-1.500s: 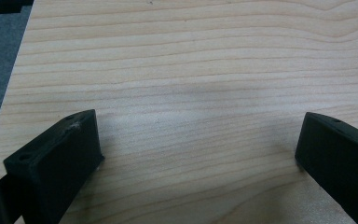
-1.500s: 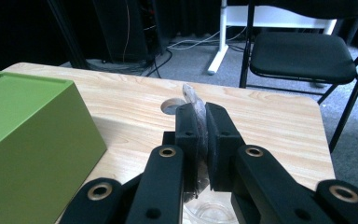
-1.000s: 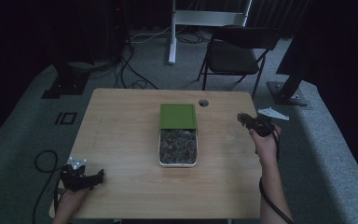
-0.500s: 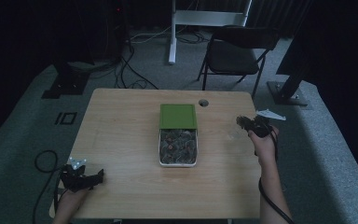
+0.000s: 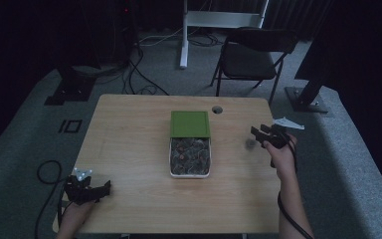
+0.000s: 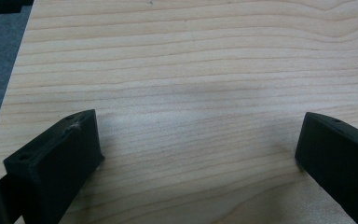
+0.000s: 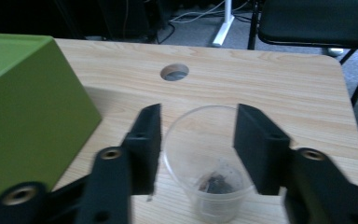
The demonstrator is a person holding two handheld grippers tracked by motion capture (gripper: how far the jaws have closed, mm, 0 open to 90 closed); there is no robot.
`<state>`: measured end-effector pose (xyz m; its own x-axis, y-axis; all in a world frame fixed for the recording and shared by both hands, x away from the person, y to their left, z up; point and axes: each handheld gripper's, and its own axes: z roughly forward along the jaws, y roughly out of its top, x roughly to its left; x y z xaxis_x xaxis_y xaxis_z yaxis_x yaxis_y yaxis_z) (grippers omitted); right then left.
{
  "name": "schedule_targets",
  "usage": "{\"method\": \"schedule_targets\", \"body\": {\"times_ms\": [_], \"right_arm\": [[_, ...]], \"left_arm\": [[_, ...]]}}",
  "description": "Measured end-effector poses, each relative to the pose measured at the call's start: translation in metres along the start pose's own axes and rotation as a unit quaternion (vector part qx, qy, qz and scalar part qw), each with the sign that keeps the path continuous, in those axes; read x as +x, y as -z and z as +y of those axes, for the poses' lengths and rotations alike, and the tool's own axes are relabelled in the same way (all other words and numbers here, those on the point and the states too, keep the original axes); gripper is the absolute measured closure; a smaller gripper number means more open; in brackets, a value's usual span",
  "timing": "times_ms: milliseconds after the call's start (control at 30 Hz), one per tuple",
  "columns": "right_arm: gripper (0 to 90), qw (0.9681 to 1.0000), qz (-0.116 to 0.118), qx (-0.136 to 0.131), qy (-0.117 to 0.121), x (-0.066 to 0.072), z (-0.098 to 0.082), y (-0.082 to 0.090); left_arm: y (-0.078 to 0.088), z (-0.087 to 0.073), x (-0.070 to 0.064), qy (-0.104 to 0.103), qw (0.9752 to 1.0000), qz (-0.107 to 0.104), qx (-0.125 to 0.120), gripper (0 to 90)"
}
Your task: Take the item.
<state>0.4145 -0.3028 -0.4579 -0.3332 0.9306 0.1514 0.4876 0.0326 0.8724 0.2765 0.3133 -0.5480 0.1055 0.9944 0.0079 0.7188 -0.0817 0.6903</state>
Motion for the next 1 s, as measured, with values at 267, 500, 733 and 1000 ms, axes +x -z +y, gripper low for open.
{"method": "schedule_targets", "body": {"times_ms": [267, 500, 733, 1000], "right_arm": [[21.0, 0.9998, -0.008, -0.014, -0.008, 0.01, 0.0, 0.005], [13.9, 0.9998, -0.017, -0.01, 0.005, 0.012, -0.003, 0.011], [13.8, 0.9995, -0.012, -0.011, 0.026, 0.015, -0.006, 0.019], [13.8, 0.9997, -0.008, -0.005, 0.022, 0.017, -0.017, 0.024]], "left_arm": [[0.0, 0.0, 0.0, 0.0, 1.0, 0.0, 0.0, 0.5], [0.0, 0.0, 0.0, 0.0, 1.0, 0.0, 0.0, 0.5], [0.0, 0.0, 0.0, 0.0, 1.0, 0.0, 0.0, 0.5], [0.0, 0.0, 0.0, 0.0, 1.0, 0.0, 0.0, 0.5]]}}
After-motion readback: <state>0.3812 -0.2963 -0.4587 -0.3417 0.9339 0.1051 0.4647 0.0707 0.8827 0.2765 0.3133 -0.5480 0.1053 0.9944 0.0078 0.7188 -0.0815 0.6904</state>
